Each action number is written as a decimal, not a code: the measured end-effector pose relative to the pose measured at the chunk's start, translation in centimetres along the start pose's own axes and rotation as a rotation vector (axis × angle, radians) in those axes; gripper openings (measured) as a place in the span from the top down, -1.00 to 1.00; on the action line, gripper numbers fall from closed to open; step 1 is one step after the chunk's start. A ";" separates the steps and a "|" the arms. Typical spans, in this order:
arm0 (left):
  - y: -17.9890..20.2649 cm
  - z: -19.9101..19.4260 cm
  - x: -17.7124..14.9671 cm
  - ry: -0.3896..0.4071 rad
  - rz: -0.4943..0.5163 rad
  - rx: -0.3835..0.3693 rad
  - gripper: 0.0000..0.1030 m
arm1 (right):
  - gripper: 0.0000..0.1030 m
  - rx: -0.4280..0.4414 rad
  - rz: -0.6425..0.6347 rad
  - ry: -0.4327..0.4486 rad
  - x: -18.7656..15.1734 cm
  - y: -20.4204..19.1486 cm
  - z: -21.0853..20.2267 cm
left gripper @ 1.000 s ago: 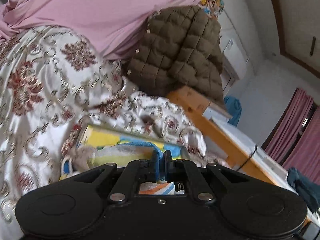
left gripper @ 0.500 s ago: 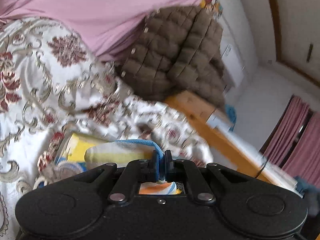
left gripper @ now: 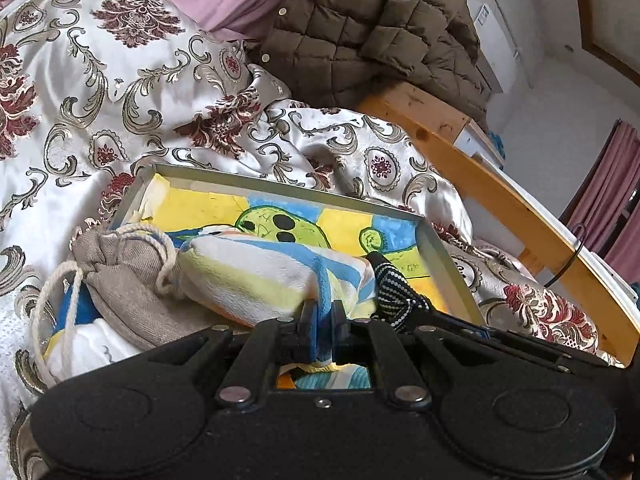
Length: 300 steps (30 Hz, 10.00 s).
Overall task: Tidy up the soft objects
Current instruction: 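Carry towel and sock into the tin tray and open both tools, then lift both open tools away from the tin tray, then move both open tools over the white cloths beside the tray, then grasp the white tissue with the left tool while the right tool grasps the grey cloth, then carry tissue and grey cloth into the tin tray and open both tools, then lift both open tools away from the tin tray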
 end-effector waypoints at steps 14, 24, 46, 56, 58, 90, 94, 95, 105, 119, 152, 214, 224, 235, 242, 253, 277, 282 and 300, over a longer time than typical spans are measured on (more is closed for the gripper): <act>2.2 -1.3 -0.5 0.006 0.057 0.094 0.51 | 0.31 -0.047 -0.005 0.008 0.3 0.7 -3.6; 2.6 -3.1 -0.6 -0.050 0.004 0.204 0.11 | -0.05 -0.096 0.026 0.054 1.0 1.9 -8.9; 8.9 -16.0 -7.0 0.132 0.066 0.204 -0.51 | -0.97 -0.219 0.061 0.161 -3.9 0.4 -26.3; 10.0 -20.3 -11.5 0.159 0.105 0.176 -0.90 | -0.99 -0.231 0.078 0.169 -7.8 -0.5 -33.2; 9.8 -21.1 -12.5 0.162 0.112 0.178 -0.95 | -0.99 -0.234 0.079 0.169 -8.8 -0.7 -34.7; 7.5 -22.5 -20.7 0.024 0.324 0.370 -0.98 | -0.99 -0.290 0.085 -0.193 -16.9 -4.9 -35.8; 7.4 -22.2 -20.9 0.010 0.333 0.395 -0.98 | -0.99 -0.281 0.083 -0.209 -17.1 -5.0 -35.4; 7.3 -22.2 -20.9 0.009 0.332 0.397 -0.98 | -0.99 -0.280 0.081 -0.212 -17.1 -5.0 -35.3; 7.0 -21.7 -20.9 -0.004 0.329 0.430 -0.98 | -0.99 -0.276 0.055 -0.253 -17.4 -5.2 -33.9; 7.0 -21.9 -20.4 0.023 0.296 0.455 -0.98 | -0.99 -0.273 0.042 -0.246 -17.3 -5.3 -33.2; 4.5 -13.5 -11.6 -0.033 0.295 0.278 -0.98 | -0.99 -0.241 -0.103 0.004 -10.8 -1.2 -28.7; 4.5 -0.8 -7.6 -0.409 0.376 -0.038 0.91 | 0.89 -0.082 0.181 -0.198 -8.3 3.5 -12.9; 7.5 -4.9 -3.6 -0.165 0.364 -0.139 0.91 | 0.90 -0.082 0.141 -0.058 -4.8 3.6 -16.6; 7.2 -2.4 -3.1 0.050 0.349 -0.153 0.91 | 0.90 -0.128 0.075 0.121 -0.8 5.3 -17.7; 5.1 0.4 -3.5 -0.022 0.287 -0.123 0.91 | 0.90 -0.091 0.052 0.069 -0.3 5.1 -14.5; 3.3 2.7 -3.5 -0.091 0.185 -0.113 0.88 | 0.89 -0.176 0.051 -0.111 -2.1 3.5 -10.0; 6.7 1.3 -4.1 -0.076 0.305 -0.042 -0.46 | 0.15 -0.207 0.162 -0.122 -2.3 4.5 -11.0; 8.1 -1.0 -3.9 0.003 0.348 0.040 -0.66 | -0.27 -0.233 0.235 -0.051 -1.5 5.9 -13.8; 10.4 -15.4 -2.9 0.325 0.198 0.125 -0.93 | -0.98 -0.203 0.255 0.249 -1.3 5.7 -26.0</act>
Point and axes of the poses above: each gripper's, at about its wrist camera, not at the fingertips, and z roughly the way its jaws point, y to its right, x to its top, the point moved 1 cm from there along z, roughly the way its jaws point, and after that the axes turned 10 degrees about -z, right-handed, at the moved point
